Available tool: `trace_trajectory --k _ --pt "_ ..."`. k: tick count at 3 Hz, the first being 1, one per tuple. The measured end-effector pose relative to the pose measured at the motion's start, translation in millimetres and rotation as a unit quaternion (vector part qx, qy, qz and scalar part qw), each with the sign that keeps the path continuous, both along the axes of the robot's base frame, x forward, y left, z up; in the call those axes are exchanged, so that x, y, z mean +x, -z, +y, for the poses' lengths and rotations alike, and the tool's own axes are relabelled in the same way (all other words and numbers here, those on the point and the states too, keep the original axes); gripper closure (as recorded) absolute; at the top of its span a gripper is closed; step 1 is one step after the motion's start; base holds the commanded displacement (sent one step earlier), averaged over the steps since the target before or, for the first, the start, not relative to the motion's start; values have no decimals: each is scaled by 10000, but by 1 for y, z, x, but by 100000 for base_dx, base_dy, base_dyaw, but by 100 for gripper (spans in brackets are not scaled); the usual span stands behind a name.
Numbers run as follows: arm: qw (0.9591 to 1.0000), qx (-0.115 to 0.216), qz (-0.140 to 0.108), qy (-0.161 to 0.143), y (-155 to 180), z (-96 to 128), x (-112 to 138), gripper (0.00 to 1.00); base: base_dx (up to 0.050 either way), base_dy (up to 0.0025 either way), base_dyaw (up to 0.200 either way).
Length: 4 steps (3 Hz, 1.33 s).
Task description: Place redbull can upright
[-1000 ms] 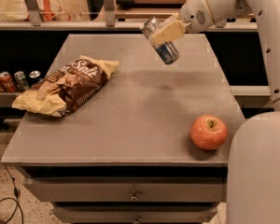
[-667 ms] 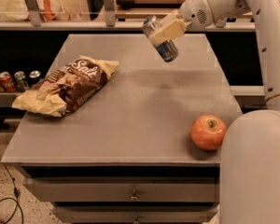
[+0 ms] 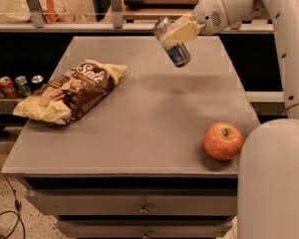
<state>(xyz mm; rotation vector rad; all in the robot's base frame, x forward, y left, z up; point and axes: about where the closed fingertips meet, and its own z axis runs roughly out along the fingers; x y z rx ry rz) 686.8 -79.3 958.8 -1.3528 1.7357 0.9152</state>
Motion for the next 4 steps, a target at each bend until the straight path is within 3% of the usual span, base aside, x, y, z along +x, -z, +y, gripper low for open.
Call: trace_trajectory --k 1,2,3,4 --pt "9988 72 227 420 7 -28 -14 100 0 0 0" --pt "9988 72 227 420 7 -28 -14 100 0 0 0" --pt "9982 372 354 318 13 -28 -12 100 0 0 0" --pt "9944 856 587 178 21 -34 -12 100 0 0 0"
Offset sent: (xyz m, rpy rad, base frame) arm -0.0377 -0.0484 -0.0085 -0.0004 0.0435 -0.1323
